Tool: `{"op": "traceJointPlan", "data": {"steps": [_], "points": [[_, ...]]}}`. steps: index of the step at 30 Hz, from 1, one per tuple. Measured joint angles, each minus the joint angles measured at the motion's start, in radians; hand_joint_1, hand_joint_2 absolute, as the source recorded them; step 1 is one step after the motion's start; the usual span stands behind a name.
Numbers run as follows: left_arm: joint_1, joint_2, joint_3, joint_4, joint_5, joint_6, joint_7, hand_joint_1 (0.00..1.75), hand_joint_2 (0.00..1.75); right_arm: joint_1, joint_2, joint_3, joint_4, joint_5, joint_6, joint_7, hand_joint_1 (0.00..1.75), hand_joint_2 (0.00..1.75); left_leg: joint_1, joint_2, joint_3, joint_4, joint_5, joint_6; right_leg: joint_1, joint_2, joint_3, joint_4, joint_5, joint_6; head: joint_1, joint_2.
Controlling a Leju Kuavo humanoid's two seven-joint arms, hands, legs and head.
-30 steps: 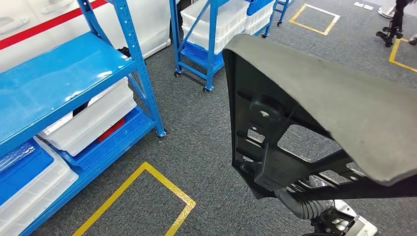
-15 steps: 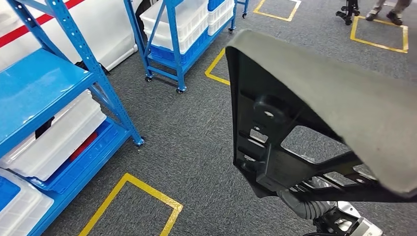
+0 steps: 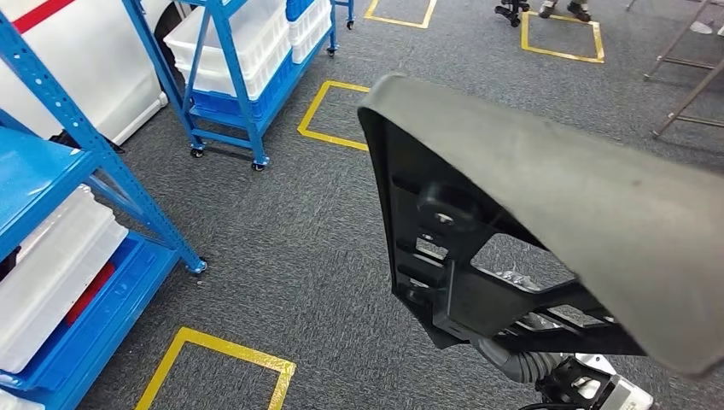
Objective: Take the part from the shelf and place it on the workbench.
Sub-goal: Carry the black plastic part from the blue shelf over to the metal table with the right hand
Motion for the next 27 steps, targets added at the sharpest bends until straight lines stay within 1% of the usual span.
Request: {"op": "traceJointPlan", "data": {"steps": [1,2,3,4,5,6,7,8,9,10,11,12,13,14,15,16,17,18,19,20,21,22,23,24,25,26,27], "points": [[0.002,0.004,0.000,0.000,-0.003,-0.001,0.004,0.00,1.75,0.004,0.000,0.002,0.001,0.000,0.000,-0.001,1.75,1.75,0.000,0.013,0.002,0.001,-0.002,-0.003,-0.003,-0.007,0.025,-0.042,0.026,0.002,0.000,0.000],[0.004,0.007,0.001,0.000,-0.004,-0.001,0.008,0.00,1.75,0.007,0.000,0.005,0.001,0.000,0.000,-0.002,1.75,1.75,0.001,0.025,0.005,0.001,-0.006,-0.007,-0.005,-0.022,0.065,-0.112,0.059,0.003,0.000,0.000],[0.006,0.011,0.001,0.000,-0.002,-0.001,0.013,0.00,1.75,0.007,0.000,0.006,0.002,-0.001,0.002,-0.003,1.75,1.75,-0.001,0.035,0.008,0.002,-0.010,-0.012,-0.002,-0.044,0.103,-0.179,0.080,0.001,0.000,0.000],[0.007,0.016,0.004,0.000,0.005,0.000,0.018,0.00,1.75,0.007,0.000,0.008,0.003,-0.002,0.005,-0.004,1.75,1.75,-0.002,0.045,0.011,0.003,-0.014,-0.018,0.002,-0.059,0.131,-0.230,0.093,-0.005,0.000,0.000],[0.008,0.020,0.010,0.000,0.018,0.002,0.023,0.00,1.75,0.007,0.001,0.010,0.006,-0.003,0.007,-0.004,1.75,1.75,-0.004,0.054,0.014,0.003,-0.017,-0.024,0.007,-0.068,0.144,-0.258,0.095,-0.011,0.000,0.000],[0.009,0.025,0.020,0.000,0.035,0.004,0.028,0.00,1.75,0.007,0.001,0.011,0.010,-0.004,0.008,-0.005,1.75,1.75,-0.005,0.063,0.016,0.003,-0.020,-0.030,0.012,-0.065,0.145,-0.263,0.091,-0.019,0.000,0.000],[0.008,0.028,0.030,0.000,0.050,0.005,0.034,0.00,1.75,0.007,0.001,0.012,0.014,-0.005,0.008,-0.007,1.75,1.75,-0.004,0.072,0.020,0.003,-0.022,-0.037,0.014,-0.052,0.144,-0.265,0.092,-0.026,0.000,0.000],[0.008,0.032,0.039,0.000,0.059,0.005,0.043,0.00,1.75,0.008,0.001,0.012,0.018,-0.007,0.007,-0.008,1.75,1.75,-0.001,0.071,0.023,0.005,-0.027,-0.043,0.013,-0.042,0.145,-0.268,0.092,-0.032,0.000,0.000],[0.008,0.036,0.045,0.000,0.059,0.004,0.053,0.00,1.75,0.008,0.001,0.012,0.020,-0.009,0.005,-0.011,1.75,1.75,0.001,0.057,0.021,0.018,-0.039,-0.049,0.012,-0.032,0.147,-0.271,0.093,-0.039,0.000,0.000],[0.009,0.040,0.047,-0.001,0.055,0.001,0.062,0.00,1.75,0.008,0.001,0.012,0.022,-0.010,0.003,-0.014,1.75,1.75,0.004,0.036,0.008,0.049,-0.060,-0.053,0.010,-0.022,0.150,-0.274,0.095,-0.045,0.000,0.000],[0.010,0.043,0.048,-0.001,0.051,-0.001,0.069,0.00,1.75,0.008,0.001,0.012,0.023,-0.012,0.002,-0.017,1.75,1.75,0.005,0.009,-0.015,0.100,-0.089,-0.056,0.009,-0.013,0.151,-0.276,0.095,-0.050,0.000,0.000],[0.012,0.047,0.049,-0.001,0.049,-0.003,0.072,0.00,1.75,0.008,0.001,0.012,0.025,-0.012,0.002,-0.019,1.75,1.75,0.005,-0.011,-0.050,0.171,-0.123,-0.056,0.011,-0.003,0.151,-0.276,0.095,-0.054,0.000,0.000],[0.015,0.049,0.051,-0.001,0.048,-0.003,0.072,0.00,1.75,0.010,0.000,0.012,0.026,-0.012,0.003,-0.021,1.75,1.75,0.005,-0.020,-0.086,0.242,-0.149,-0.057,0.013,0.009,0.151,-0.275,0.095,-0.057,0.000,0.000],[0.018,0.051,0.054,-0.001,0.049,-0.002,0.067,0.00,1.75,0.012,0.000,0.012,0.028,-0.012,0.005,-0.022,1.75,1.75,0.005,-0.024,-0.113,0.291,-0.160,-0.056,0.015,0.022,0.151,-0.274,0.094,-0.058,0.000,0.000],[0.020,0.054,0.057,-0.001,0.049,0.000,0.060,0.00,1.75,0.014,0.000,0.012,0.030,-0.012,0.007,-0.024,1.75,1.75,0.005,-0.026,-0.125,0.305,-0.149,-0.055,0.017,0.037,0.152,-0.272,0.094,-0.059,0.000,0.000],[0.021,0.056,0.060,-0.001,0.052,0.004,0.050,0.00,1.75,0.014,0.000,0.012,0.032,-0.012,0.011,-0.025,1.75,1.75,0.005,-0.029,-0.118,0.276,-0.119,-0.052,0.018,0.052,0.152,-0.270,0.093,-0.059,0.000,0.000],[0.021,0.058,0.063,-0.001,0.054,0.009,0.038,0.00,1.75,0.013,0.000,0.012,0.035,-0.012,0.016,-0.026,1.75,1.75,0.005,-0.040,-0.096,0.214,-0.075,-0.048,0.018,0.066,0.153,-0.268,0.092,-0.058,0.000,0.000],[0.020,0.060,0.065,-0.001,0.057,0.014,0.026,0.00,1.75,0.011,0.000,0.012,0.038,-0.012,0.020,-0.027,1.75,1.75,0.005,-0.065,-0.069,0.145,-0.038,-0.043,0.018,0.079,0.153,-0.266,0.091,-0.057,0.000,0.000],[0.019,0.060,0.067,-0.001,0.060,0.019,0.014,0.00,1.75,0.006,0.000,0.012,0.042,-0.011,0.025,-0.027,1.75,1.75,0.007,-0.091,-0.047,0.085,-0.013,-0.039,0.017,0.092,0.151,-0.263,0.091,-0.054,0.000,0.000],[0.017,0.061,0.068,-0.001,0.061,0.023,0.004,0.00,1.75,0.001,0.000,0.013,0.046,-0.010,0.029,-0.026,1.75,1.75,0.007,-0.111,-0.032,0.046,-0.001,-0.037,0.016,0.104,0.148,-0.262,0.091,-0.049,0.000,0.000],[0.015,0.061,0.069,-0.001,0.063,0.026,-0.004,0.00,1.75,-0.004,0.000,0.013,0.049,-0.008,0.032,-0.026,1.75,1.75,0.007,-0.122,-0.026,0.030,-0.002,-0.033,0.013,0.115,0.144,-0.262,0.093,-0.042,0.000,0.000],[0.012,0.059,0.070,-0.001,0.067,0.029,-0.009,0.00,1.75,-0.008,0.001,0.013,0.053,-0.006,0.034,-0.025,1.75,1.75,0.005,-0.115,-0.024,0.024,-0.001,-0.030,0.011,0.127,0.141,-0.264,0.096,-0.034,0.000,0.000],[0.009,0.057,0.072,-0.001,0.075,0.031,-0.013,0.00,1.75,-0.010,0.001,0.013,0.055,-0.001,0.035,-0.024,1.75,1.75,0.006,-0.103,-0.020,0.019,0.002,-0.025,0.010,0.133,0.139,-0.265,0.098,-0.028,0.000,0.000],[0.006,0.054,0.076,-0.001,0.087,0.033,-0.015,0.00,1.75,-0.012,0.001,0.014,0.057,0.003,0.035,-0.022,1.75,1.75,0.007,-0.091,-0.017,0.012,0.007,-0.018,0.011,0.120,0.135,-0.260,0.095,-0.023,0.000,0.000],[0.004,0.051,0.082,-0.001,0.099,0.035,-0.016,0.00,1.75,-0.016,0.001,0.014,0.058,0.009,0.035,-0.020,1.75,1.75,0.009,-0.078,-0.014,0.004,0.011,-0.011,0.013,0.094,0.124,-0.238,0.081,-0.019,0.000,0.000],[0.003,0.049,0.090,-0.001,0.111,0.035,-0.014,0.00,1.75,-0.022,0.001,0.014,0.059,0.014,0.033,-0.018,1.75,1.75,0.009,-0.063,-0.011,-0.003,0.014,-0.006,0.014,0.061,0.104,-0.196,0.056,-0.016,0.000,0.000],[0.004,0.048,0.097,-0.001,0.117,0.034,-0.011,0.00,1.75,-0.027,0.002,0.015,0.059,0.018,0.030,-0.016,1.75,1.75,0.007,-0.050,-0.010,-0.005,0.015,-0.003,0.014,0.030,0.074,-0.137,0.025,-0.012,0.000,0.000]]}}
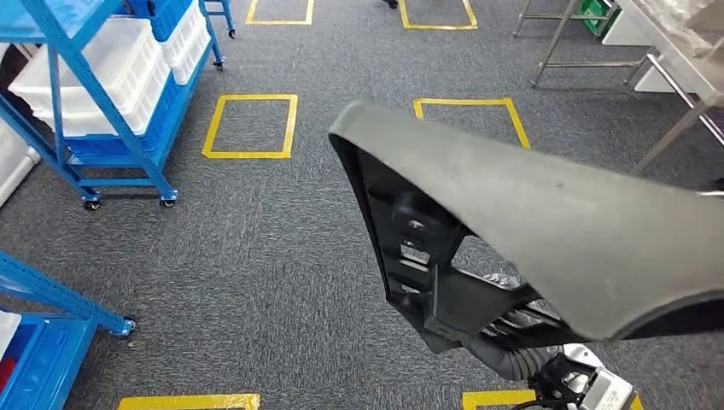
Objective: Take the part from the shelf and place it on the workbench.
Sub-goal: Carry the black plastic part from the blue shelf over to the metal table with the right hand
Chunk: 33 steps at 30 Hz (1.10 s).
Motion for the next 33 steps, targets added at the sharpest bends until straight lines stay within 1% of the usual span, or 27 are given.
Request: {"op": "traceJointPlan", "data": {"steps": [1,2,3,4,5,7,8,9,11,12,14,15,16,17,18,19,20,22,23,24,25,26,27,29,31,32,33], "points": [[0.001,-0.001,0.007,0.000,0.004,-0.002,0.005,0.00,1.75,-0.004,0.001,0.001,0.000,0.003,-0.002,0.002,1.75,1.75,-0.002,0.015,0.000,0.000,-0.001,0.002,-0.003,-0.015,-0.034,0.067,-0.029,0.004,0.000,0.000],[0.002,-0.001,0.012,0.000,0.005,-0.003,0.011,0.00,1.75,-0.005,0.001,0.001,0.001,0.005,-0.004,0.003,1.75,1.75,-0.003,0.029,0.000,0.000,-0.003,0.002,-0.007,-0.022,-0.060,0.120,-0.046,0.008,0.000,0.000],[0.003,-0.002,0.016,0.000,0.006,-0.005,0.016,0.00,1.75,-0.005,0.001,0.002,0.002,0.006,-0.005,0.003,1.75,1.75,-0.004,0.042,0.001,0.001,-0.004,0.002,-0.010,-0.026,-0.071,0.141,-0.044,0.012,0.000,0.000],[0.003,-0.003,0.019,0.000,0.006,-0.005,0.019,0.00,1.75,-0.004,0.001,0.002,0.002,0.006,-0.006,0.004,1.75,1.75,-0.004,0.055,0.003,0.001,-0.007,0.000,-0.013,-0.031,-0.061,0.123,-0.025,0.014,0.000,0.000],[0.003,-0.004,0.021,0.000,0.007,-0.006,0.021,0.00,1.75,-0.005,0.001,0.002,0.002,0.006,-0.006,0.004,1.75,1.75,-0.004,0.067,0.006,0.002,-0.010,-0.002,-0.015,-0.040,-0.031,0.067,0.008,0.015,0.000,0.000],[0.002,-0.007,0.024,0.000,0.007,-0.007,0.025,0.00,1.75,-0.008,0.001,0.003,0.003,0.006,-0.007,0.004,1.75,1.75,-0.007,0.087,0.013,0.004,-0.019,-0.011,-0.011,-0.081,0.041,-0.070,0.059,0.011,0.000,0.000],[0.002,-0.008,0.027,0.000,0.008,-0.007,0.029,0.00,1.75,-0.010,0.001,0.004,0.003,0.006,-0.007,0.004,1.75,1.75,-0.010,0.095,0.016,0.005,-0.023,-0.016,-0.007,-0.096,0.063,-0.112,0.068,0.005,0.000,0.000],[0.001,-0.008,0.030,0.000,0.009,-0.007,0.031,0.00,1.75,-0.014,0.001,0.004,0.003,0.005,-0.007,0.005,1.75,1.75,-0.012,0.104,0.019,0.006,-0.027,-0.022,-0.002,-0.103,0.072,-0.131,0.068,-0.001,0.000,0.000],[-0.001,-0.008,0.037,0.000,0.013,-0.006,0.031,0.00,1.75,-0.020,0.001,0.005,0.003,0.004,-0.007,0.006,1.75,1.75,-0.013,0.123,0.026,0.004,-0.033,-0.033,0.002,-0.083,0.072,-0.135,0.066,-0.014,0.000,0.000],[-0.003,-0.008,0.039,0.000,0.014,-0.006,0.029,0.00,1.75,-0.023,0.001,0.005,0.003,0.004,-0.007,0.008,1.75,1.75,-0.010,0.116,0.028,0.009,-0.039,-0.038,0.001,-0.073,0.074,-0.138,0.067,-0.020,0.000,0.000],[-0.006,-0.008,0.043,0.000,0.021,-0.004,0.018,0.00,1.75,-0.034,0.001,0.006,0.002,0.003,-0.006,0.013,1.75,1.75,-0.005,0.072,0.006,0.067,-0.077,-0.047,-0.003,-0.053,0.078,-0.144,0.070,-0.031,0.000,0.000],[-0.006,-0.008,0.045,0.000,0.027,-0.003,0.010,0.00,1.75,-0.040,0.001,0.007,0.003,0.003,-0.005,0.016,1.75,1.75,-0.003,0.045,-0.022,0.127,-0.108,-0.050,-0.003,-0.043,0.079,-0.144,0.070,-0.036,0.000,0.000],[-0.005,-0.009,0.049,0.000,0.034,-0.002,0.002,0.00,1.75,-0.046,0.001,0.009,0.003,0.002,-0.003,0.019,1.75,1.75,-0.003,0.032,-0.058,0.198,-0.139,-0.051,-0.002,-0.032,0.079,-0.144,0.070,-0.039,0.000,0.000],[-0.004,-0.009,0.055,0.000,0.041,-0.002,-0.006,0.00,1.75,-0.049,0.001,0.011,0.003,0.001,-0.001,0.021,1.75,1.75,-0.003,0.027,-0.092,0.261,-0.159,-0.052,-0.001,-0.019,0.079,-0.143,0.070,-0.041,0.000,0.000],[-0.002,-0.009,0.060,0.000,0.046,-0.001,-0.012,0.00,1.75,-0.051,0.001,0.013,0.003,0.001,0.001,0.022,1.75,1.75,-0.003,0.025,-0.114,0.296,-0.160,-0.052,0.000,-0.006,0.080,-0.142,0.069,-0.042,0.000,0.000],[-0.001,-0.009,0.065,0.000,0.048,0.000,-0.016,0.00,1.75,-0.051,0.001,0.014,0.003,0.000,0.002,0.023,1.75,1.75,-0.003,0.023,-0.119,0.292,-0.140,-0.051,0.001,0.009,0.081,-0.141,0.068,-0.042,0.000,0.000],[-0.001,-0.009,0.068,0.000,0.046,0.001,-0.018,0.00,1.75,-0.052,0.001,0.015,0.003,-0.001,0.004,0.023,1.75,1.75,-0.002,0.018,-0.107,0.250,-0.103,-0.050,0.001,0.023,0.083,-0.139,0.067,-0.041,0.000,0.000],[-0.001,-0.009,0.069,0.000,0.039,0.003,-0.021,0.00,1.75,-0.053,0.001,0.016,0.003,-0.003,0.005,0.025,1.75,1.75,0.001,-0.024,-0.060,0.122,-0.030,-0.045,0.001,0.049,0.083,-0.132,0.062,-0.034,0.000,0.000],[-0.001,-0.009,0.069,0.000,0.033,0.004,-0.021,0.00,1.75,-0.054,0.001,0.016,0.003,-0.004,0.006,0.026,1.75,1.75,0.004,-0.047,-0.041,0.075,-0.012,-0.042,0.000,0.061,0.080,-0.128,0.061,-0.030,0.000,0.000],[-0.001,-0.009,0.069,0.000,0.029,0.004,-0.021,0.00,1.75,-0.054,0.001,0.016,0.003,-0.005,0.006,0.027,1.75,1.75,0.004,-0.064,-0.031,0.048,-0.007,-0.039,-0.001,0.071,0.076,-0.125,0.061,-0.024,0.000,0.000],[-0.002,-0.009,0.069,0.000,0.027,0.004,-0.019,0.00,1.75,-0.054,0.001,0.016,0.003,-0.006,0.006,0.028,1.75,1.75,0.003,-0.067,-0.028,0.040,-0.010,-0.035,-0.002,0.083,0.071,-0.125,0.063,-0.017,0.000,0.000],[-0.002,-0.010,0.069,0.000,0.025,0.004,-0.017,0.00,1.75,-0.054,0.002,0.016,0.003,-0.006,0.007,0.029,1.75,1.75,0.003,-0.057,-0.026,0.036,-0.009,-0.029,-0.005,0.093,0.068,-0.127,0.066,-0.010,0.000,0.000],[-0.003,-0.010,0.069,0.000,0.025,0.003,-0.012,0.00,1.75,-0.052,0.003,0.016,0.003,-0.007,0.007,0.029,1.75,1.75,0.002,-0.044,-0.023,0.030,-0.005,-0.022,-0.006,0.092,0.066,-0.127,0.067,-0.005,0.000,0.000],[-0.003,-0.012,0.069,0.000,0.022,0.000,0.002,0.00,1.75,-0.050,0.005,0.016,0.004,-0.009,0.008,0.027,1.75,1.75,0.003,-0.017,-0.018,0.015,0.003,-0.007,-0.004,0.047,0.045,-0.085,0.039,0.003,0.000,0.000],[0.000,-0.013,0.069,0.000,0.017,-0.003,0.018,0.00,1.75,-0.049,0.007,0.016,0.007,-0.011,0.008,0.024,1.75,1.75,0.000,0.009,-0.016,0.009,0.005,0.001,-0.004,-0.010,-0.011,0.030,-0.020,0.010,0.000,0.000],[0.002,-0.013,0.069,0.000,0.014,-0.005,0.026,0.00,1.75,-0.049,0.008,0.016,0.009,-0.012,0.007,0.022,1.75,1.75,-0.002,0.023,-0.017,0.009,0.004,0.002,-0.006,-0.020,-0.043,0.094,-0.045,0.014,0.000,0.000],[0.004,-0.014,0.069,0.000,0.012,-0.007,0.033,0.00,1.75,-0.047,0.008,0.016,0.012,-0.012,0.007,0.021,1.75,1.75,-0.003,0.037,-0.017,0.009,0.003,0.003,-0.008,-0.025,-0.063,0.135,-0.054,0.016,0.000,0.000]]}}
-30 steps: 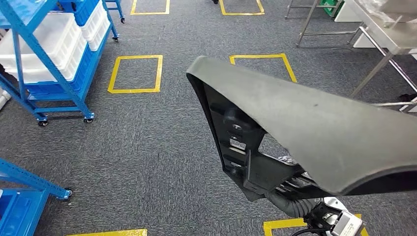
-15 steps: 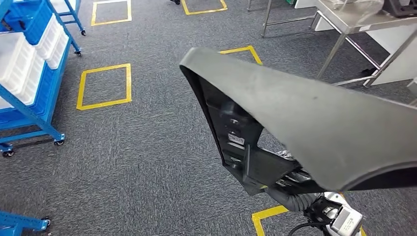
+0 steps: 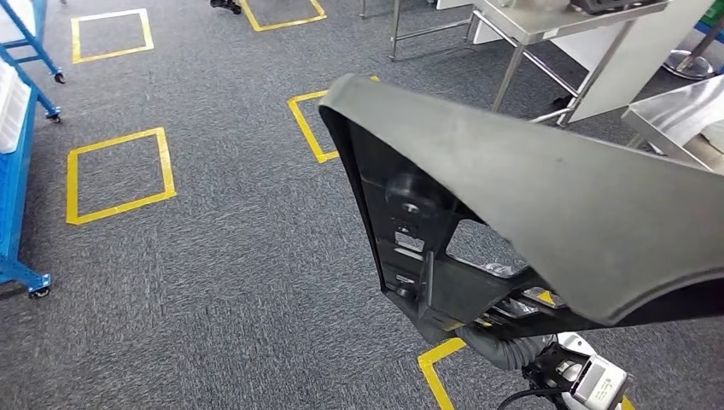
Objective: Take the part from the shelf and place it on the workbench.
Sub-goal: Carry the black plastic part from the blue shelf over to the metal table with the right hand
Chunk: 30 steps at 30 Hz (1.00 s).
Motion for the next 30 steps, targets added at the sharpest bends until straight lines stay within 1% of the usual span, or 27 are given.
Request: {"op": "traceJointPlan", "data": {"steps": [1,2,3,4,5,6,7,9,10,11,13,14,15,16,17,18,19,20,21,22,24,25,26,27,28,29,30], "points": [[0.001,-0.001,0.000,0.000,-0.002,-0.001,0.004,0.00,1.75,0.002,0.000,0.000,0.002,0.000,0.000,-0.001,1.75,1.75,-0.001,0.014,0.000,0.000,-0.001,0.000,-0.001,-0.003,-0.002,0.005,0.009,0.002,0.000,0.000],[0.001,-0.002,0.000,0.000,-0.004,-0.002,0.007,0.00,1.75,0.003,0.000,0.000,0.004,0.000,0.000,-0.001,1.75,1.75,-0.001,0.027,0.001,0.000,-0.003,-0.001,-0.002,-0.009,0.018,-0.033,0.034,0.001,0.000,0.000],[0.001,-0.004,0.000,0.000,-0.005,-0.003,0.008,0.00,1.75,0.003,0.000,0.000,0.005,0.000,0.000,-0.002,1.75,1.75,-0.002,0.038,0.003,0.000,-0.004,-0.003,-0.001,-0.022,0.057,-0.103,0.068,-0.001,0.000,0.000],[0.000,-0.006,-0.001,0.000,-0.006,-0.004,0.009,0.00,1.75,0.002,0.000,0.000,0.005,0.000,0.000,-0.002,1.75,1.75,-0.003,0.049,0.006,0.001,-0.006,-0.006,0.003,-0.045,0.098,-0.178,0.093,-0.005,0.000,0.000],[0.000,-0.007,-0.001,0.000,-0.006,-0.004,0.010,0.00,1.75,0.002,0.000,0.000,0.005,-0.001,-0.001,-0.002,1.75,1.75,-0.005,0.057,0.008,0.001,-0.009,-0.010,0.007,-0.062,0.130,-0.237,0.110,-0.011,0.000,0.000],[0.000,-0.009,-0.001,0.000,-0.006,-0.005,0.011,0.00,1.75,0.001,0.000,0.000,0.005,-0.001,-0.001,-0.002,1.75,1.75,-0.007,0.065,0.011,0.001,-0.011,-0.015,0.011,-0.074,0.148,-0.271,0.116,-0.016,0.000,0.000],[-0.001,-0.010,-0.001,0.000,-0.006,-0.006,0.012,0.00,1.75,0.001,0.001,0.000,0.005,-0.001,-0.001,-0.002,1.75,1.75,-0.007,0.073,0.013,0.001,-0.013,-0.021,0.016,-0.075,0.151,-0.282,0.115,-0.021,0.000,0.000],[-0.003,-0.012,-0.002,0.000,-0.006,-0.009,0.011,0.00,1.75,0.002,0.001,-0.001,0.004,-0.002,-0.003,-0.004,1.75,1.75,-0.006,0.085,0.018,0.002,-0.018,-0.033,0.014,-0.052,0.151,-0.286,0.119,-0.030,0.000,0.000],[-0.005,-0.012,-0.003,0.000,-0.006,-0.009,0.006,0.00,1.75,0.001,0.001,-0.001,0.004,-0.003,-0.005,-0.005,1.75,1.75,-0.004,0.072,0.017,0.013,-0.027,-0.039,0.011,-0.040,0.153,-0.290,0.122,-0.035,0.000,0.000],[-0.005,-0.013,-0.003,0.000,-0.007,-0.009,0.000,0.00,1.75,0.001,0.001,-0.001,0.003,-0.005,-0.008,-0.007,1.75,1.75,-0.002,0.051,0.006,0.041,-0.047,-0.044,0.008,-0.030,0.155,-0.294,0.125,-0.041,0.000,0.000],[-0.003,-0.014,-0.003,0.000,-0.007,-0.006,-0.018,0.00,1.75,-0.001,0.000,-0.001,0.002,-0.008,-0.013,-0.009,1.75,1.75,0.000,0.002,-0.046,0.158,-0.111,-0.052,0.005,-0.009,0.156,-0.296,0.127,-0.048,0.000,0.000],[-0.001,-0.014,-0.003,0.000,-0.007,-0.004,-0.025,0.00,1.75,0.000,0.000,-0.001,0.002,-0.011,-0.015,-0.009,1.75,1.75,0.001,-0.008,-0.080,0.228,-0.142,-0.054,0.006,0.002,0.155,-0.296,0.127,-0.051,0.000,0.000],[0.001,-0.014,-0.003,0.000,-0.008,-0.002,-0.031,0.00,1.75,0.002,0.000,-0.001,0.002,-0.014,-0.018,-0.010,1.75,1.75,0.001,-0.012,-0.105,0.280,-0.158,-0.056,0.006,0.015,0.155,-0.294,0.127,-0.051,0.000,0.000],[0.003,-0.015,-0.003,0.000,-0.010,0.001,-0.035,0.00,1.75,0.004,0.000,-0.001,0.002,-0.016,-0.020,-0.011,1.75,1.75,0.002,-0.013,-0.114,0.295,-0.151,-0.057,0.006,0.030,0.155,-0.293,0.127,-0.051,0.000,0.000],[0.003,-0.014,-0.004,0.000,-0.012,0.003,-0.037,0.00,1.75,0.005,0.000,-0.001,0.002,-0.018,-0.022,-0.011,1.75,1.75,0.004,-0.016,-0.105,0.271,-0.125,-0.058,0.005,0.046,0.156,-0.290,0.126,-0.050,0.000,0.000],[0.003,-0.014,-0.004,0.000,-0.016,0.004,-0.036,0.00,1.75,0.006,0.000,-0.001,0.002,-0.019,-0.025,-0.012,1.75,1.75,0.006,-0.024,-0.079,0.212,-0.086,-0.058,0.004,0.061,0.156,-0.287,0.125,-0.048,0.000,0.000],[0.003,-0.013,-0.004,0.000,-0.020,0.004,-0.034,0.00,1.75,0.008,0.000,-0.001,0.002,-0.019,-0.029,-0.012,1.75,1.75,0.010,-0.045,-0.048,0.140,-0.050,-0.057,0.003,0.075,0.156,-0.283,0.123,-0.044,0.000,0.000],[0.003,-0.013,-0.005,0.000,-0.023,0.004,-0.030,0.00,1.75,0.010,0.000,-0.001,0.002,-0.019,-0.034,-0.013,1.75,1.75,0.013,-0.068,-0.022,0.079,-0.029,-0.055,0.004,0.087,0.153,-0.277,0.120,-0.040,0.000,0.000],[0.003,-0.012,-0.005,0.000,-0.026,0.003,-0.024,0.00,1.75,0.013,0.000,-0.001,0.002,-0.018,-0.039,-0.014,1.75,1.75,0.015,-0.085,-0.005,0.040,-0.019,-0.052,0.003,0.098,0.149,-0.274,0.119,-0.035,0.000,0.000],[0.003,-0.011,-0.006,0.000,-0.029,0.002,-0.016,0.00,1.75,0.019,0.000,-0.002,0.002,-0.018,-0.043,-0.016,1.75,1.75,0.015,-0.096,0.002,0.023,-0.021,-0.048,0.003,0.108,0.145,-0.272,0.120,-0.029,0.000,0.000],[0.001,-0.009,-0.008,0.000,-0.035,-0.002,-0.001,0.00,1.75,0.034,0.002,-0.005,0.002,-0.017,-0.049,-0.022,1.75,1.75,0.012,-0.079,0.006,0.016,-0.020,-0.034,0.000,0.123,0.139,-0.274,0.122,-0.015,0.000,0.000],[0.000,-0.008,-0.009,0.000,-0.037,-0.003,0.004,0.00,1.75,0.041,0.003,-0.007,0.002,-0.017,-0.051,-0.027,1.75,1.75,0.012,-0.068,0.008,0.011,-0.017,-0.026,0.000,0.110,0.136,-0.269,0.119,-0.010,0.000,0.000],[0.001,-0.007,-0.011,0.000,-0.038,-0.004,0.005,0.00,1.75,0.044,0.005,-0.009,0.002,-0.017,-0.051,-0.031,1.75,1.75,0.013,-0.055,0.010,0.006,-0.014,-0.019,0.000,0.085,0.126,-0.250,0.105,-0.006,0.000,0.000],[0.001,-0.007,-0.012,0.000,-0.039,-0.005,0.003,0.00,1.75,0.045,0.006,-0.010,0.002,-0.017,-0.050,-0.034,1.75,1.75,0.014,-0.043,0.012,0.002,-0.012,-0.013,0.001,0.053,0.106,-0.210,0.082,-0.003,0.000,0.000],[0.002,-0.006,-0.013,0.000,-0.040,-0.005,-0.002,0.00,1.75,0.044,0.007,-0.011,0.003,-0.017,-0.049,-0.036,1.75,1.75,0.012,-0.030,0.012,0.000,-0.012,-0.010,0.002,0.023,0.077,-0.151,0.051,0.000,0.000,0.000],[0.003,-0.006,-0.015,0.000,-0.041,-0.004,-0.008,0.00,1.75,0.043,0.007,-0.011,0.005,-0.017,-0.048,-0.037,1.75,1.75,0.010,-0.016,0.012,0.000,-0.013,-0.008,0.001,0.008,0.042,-0.082,0.021,0.002,0.000,0.000],[0.004,-0.005,-0.017,0.000,-0.041,-0.004,-0.014,0.00,1.75,0.043,0.008,-0.011,0.007,-0.017,-0.046,-0.037,1.75,1.75,0.009,-0.003,0.012,0.001,-0.015,-0.007,-0.001,0.002,0.012,-0.025,0.003,0.005,0.000,0.000]]}}
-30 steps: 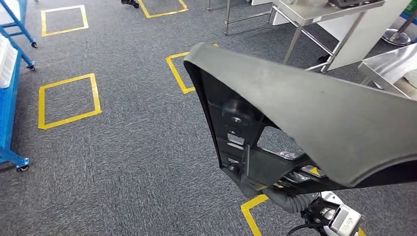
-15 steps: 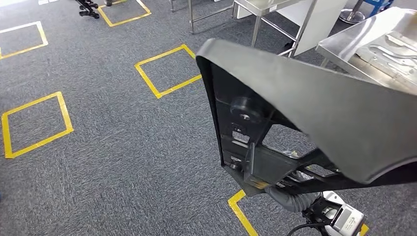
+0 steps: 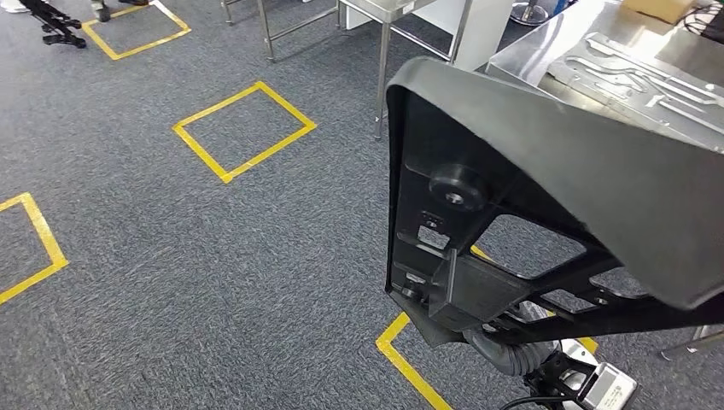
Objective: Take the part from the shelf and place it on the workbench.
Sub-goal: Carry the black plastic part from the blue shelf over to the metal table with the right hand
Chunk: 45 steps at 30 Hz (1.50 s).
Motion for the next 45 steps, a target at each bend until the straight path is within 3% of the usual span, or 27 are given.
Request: {"op": "traceJointPlan", "data": {"steps": [2,3,5,7,9,10,12,14,16,17,18,20,21,23,25,27,29,31,32,33,35,37,38,40,42,44,45], "points": [[-0.001,0.001,-0.006,0.000,-0.003,0.004,-0.014,0.00,1.75,-0.002,0.000,0.000,0.005,0.001,0.003,0.002,1.75,1.75,-0.002,0.026,0.003,0.001,-0.005,-0.001,-0.002,-0.007,-0.010,0.015,0.019,0.001,0.000,0.000],[-0.002,0.002,-0.009,0.000,-0.005,0.006,-0.021,0.00,1.75,-0.004,0.000,0.000,0.006,0.002,0.004,0.003,1.75,1.75,-0.002,0.038,0.007,0.001,-0.008,-0.003,-0.003,-0.015,0.016,-0.035,0.051,0.000,0.000,0.000],[-0.005,0.002,-0.012,0.000,-0.008,0.008,-0.032,0.00,1.75,-0.011,0.000,0.001,0.007,0.002,0.006,0.005,1.75,1.75,-0.005,0.058,0.017,0.001,-0.016,-0.011,0.004,-0.062,0.089,-0.175,0.108,-0.009,0.000,0.000],[-0.006,0.002,-0.013,0.000,-0.011,0.009,-0.036,0.00,1.75,-0.016,0.000,0.001,0.007,0.003,0.008,0.006,1.75,1.75,-0.010,0.077,0.025,0.002,-0.024,-0.021,0.015,-0.093,0.124,-0.244,0.122,-0.021,0.000,0.000],[-0.007,0.002,-0.015,0.000,-0.016,0.010,-0.032,0.00,1.75,-0.012,0.001,0.002,0.006,0.003,0.009,0.008,1.75,1.75,-0.011,0.098,0.032,0.000,-0.030,-0.032,0.018,-0.073,0.122,-0.247,0.119,-0.031,0.000,0.000],[-0.008,0.003,-0.017,0.000,-0.020,0.009,-0.028,0.00,1.75,-0.009,0.000,0.002,0.006,0.003,0.009,0.007,1.75,1.75,-0.009,0.093,0.035,0.003,-0.036,-0.038,0.016,-0.060,0.123,-0.249,0.120,-0.036,0.000,0.000],[-0.008,0.004,-0.022,0.000,-0.026,0.008,-0.019,0.00,1.75,-0.004,0.000,0.002,0.005,0.002,0.008,0.005,1.75,1.75,-0.006,0.048,0.017,0.057,-0.074,-0.048,0.009,-0.035,0.127,-0.255,0.123,-0.047,0.000,0.000],[-0.003,0.006,-0.027,0.000,-0.032,0.005,-0.009,0.00,1.75,-0.002,0.000,0.002,0.005,0.001,0.008,0.003,1.75,1.75,-0.003,-0.001,-0.046,0.189,-0.138,-0.052,0.008,-0.010,0.128,-0.256,0.123,-0.056,0.000,0.000],[0.003,0.007,-0.032,0.000,-0.036,0.003,0.001,0.00,1.75,0.003,0.000,0.002,0.006,0.001,0.008,0.001,1.75,1.75,-0.002,-0.010,-0.104,0.292,-0.164,-0.053,0.009,0.019,0.129,-0.255,0.122,-0.059,0.000,0.000],[0.004,0.008,-0.034,0.000,-0.037,0.002,0.005,0.00,1.75,0.005,0.000,0.002,0.006,0.001,0.008,0.001,1.75,1.75,-0.002,-0.011,-0.111,0.292,-0.145,-0.052,0.010,0.035,0.130,-0.253,0.122,-0.058,0.000,0.000],[0.005,0.009,-0.035,0.000,-0.038,0.002,0.007,0.00,1.75,0.006,0.000,0.002,0.006,0.001,0.008,0.001,1.75,1.75,-0.002,-0.015,-0.098,0.250,-0.109,-0.050,0.010,0.050,0.131,-0.251,0.121,-0.057,0.000,0.000],[0.004,0.013,-0.036,0.000,-0.039,-0.001,0.013,0.00,1.75,0.008,0.000,0.002,0.006,0.001,0.008,0.000,1.75,1.75,-0.001,-0.051,-0.047,0.111,-0.032,-0.042,0.011,0.079,0.132,-0.246,0.118,-0.052,0.000,0.000],[0.004,0.015,-0.037,0.000,-0.039,-0.004,0.017,0.00,1.75,0.008,0.000,0.002,0.006,0.000,0.008,0.000,1.75,1.75,0.000,-0.072,-0.026,0.058,-0.012,-0.037,0.010,0.091,0.130,-0.243,0.117,-0.048,0.000,0.000],[0.002,0.017,-0.037,0.000,-0.039,-0.010,0.027,0.00,1.75,0.011,0.000,0.001,0.006,0.000,0.009,0.000,1.75,1.75,-0.002,-0.092,-0.010,0.021,-0.010,-0.030,0.006,0.111,0.124,-0.241,0.119,-0.036,0.000,0.000],[0.000,0.017,-0.038,0.000,-0.040,-0.013,0.033,0.00,1.75,0.015,0.002,0.001,0.005,-0.001,0.010,0.000,1.75,1.75,-0.001,-0.070,-0.004,0.010,-0.004,-0.019,0.004,0.124,0.120,-0.245,0.122,-0.023,0.000,0.000],[0.000,0.017,-0.038,0.000,-0.040,-0.013,0.034,0.00,1.75,0.016,0.006,-0.001,0.004,-0.002,0.010,-0.001,1.75,1.75,0.005,-0.045,0.002,-0.004,0.004,-0.006,0.009,0.082,0.102,-0.210,0.098,-0.015,0.000,0.000],[0.001,0.018,-0.038,0.000,-0.040,-0.013,0.034,0.00,1.75,0.015,0.009,-0.002,0.004,-0.003,0.010,-0.002,1.75,1.75,0.004,-0.020,0.003,-0.010,0.007,0.000,0.008,0.020,0.046,-0.097,0.037,-0.010,0.000,0.000],[0.004,0.018,-0.038,0.000,-0.040,-0.013,0.034,0.00,1.75,0.017,0.013,-0.002,0.005,-0.003,0.010,-0.002,1.75,1.75,0.002,0.008,0.003,-0.009,0.004,0.001,0.001,-0.001,-0.011,0.015,-0.001,-0.002,0.000,0.000],[0.004,0.018,-0.038,0.000,-0.040,-0.013,0.034,0.00,1.75,0.018,0.014,-0.002,0.005,-0.003,0.010,-0.002,1.75,1.75,0.001,0.021,0.004,-0.009,0.002,0.000,-0.002,-0.005,-0.015,0.025,0.007,0.001,0.000,0.000],[0.004,0.018,-0.038,0.000,-0.040,-0.014,0.034,0.00,1.75,0.018,0.014,-0.002,0.006,-0.003,0.010,-0.002,1.75,1.75,0.001,0.034,0.006,-0.008,-0.001,-0.002,-0.004,-0.012,0.002,-0.008,0.032,0.003,0.000,0.000],[0.004,0.018,-0.038,0.000,-0.040,-0.014,0.034,0.00,1.75,0.018,0.014,-0.003,0.006,-0.003,0.010,-0.002,1.75,1.75,0.000,0.056,0.013,-0.007,-0.008,-0.009,-0.004,-0.051,0.079,-0.150,0.094,0.001,0.000,0.000],[0.003,0.018,-0.038,0.000,-0.041,-0.014,0.034,0.00,1.75,0.017,0.014,-0.003,0.006,-0.003,0.010,-0.002,1.75,1.75,-0.005,0.073,0.022,-0.006,-0.016,-0.021,0.002,-0.083,0.130,-0.244,0.120,-0.009,0.000,0.000],[0.002,0.018,-0.038,0.000,-0.041,-0.013,0.033,0.00,1.75,0.016,0.014,-0.003,0.006,-0.003,0.011,-0.002,1.75,1.75,-0.007,0.082,0.025,-0.006,-0.019,-0.027,0.006,-0.084,0.134,-0.255,0.118,-0.014,0.000,0.000],[-0.001,0.018,-0.038,0.000,-0.042,-0.012,0.027,0.00,1.75,0.017,0.015,-0.003,0.006,-0.004,0.014,-0.002,1.75,1.75,-0.007,0.099,0.032,-0.007,-0.025,-0.038,0.005,-0.058,0.133,-0.256,0.120,-0.025,0.000,0.000],[-0.003,0.019,-0.039,0.000,-0.042,-0.009,0.015,0.00,1.75,0.016,0.015,-0.004,0.006,-0.007,0.017,-0.002,1.75,1.75,-0.003,0.068,0.025,0.025,-0.051,-0.049,0.000,-0.035,0.136,-0.262,0.124,-0.037,0.000,0.000],[-0.002,0.019,-0.039,0.000,-0.042,-0.007,0.000,0.00,1.75,0.015,0.014,-0.003,0.008,-0.009,0.021,-0.002,1.75,1.75,0.001,0.013,-0.023,0.135,-0.112,-0.054,-0.002,-0.013,0.138,-0.264,0.125,-0.046,0.000,0.000],[0.000,0.018,-0.039,0.000,-0.042,-0.007,-0.005,0.00,1.75,0.015,0.014,-0.003,0.009,-0.009,0.023,-0.001,1.75,1.75,0.001,-0.001,-0.059,0.207,-0.142,-0.055,-0.001,-0.001,0.138,-0.264,0.125,-0.048,0.000,0.000]]}}
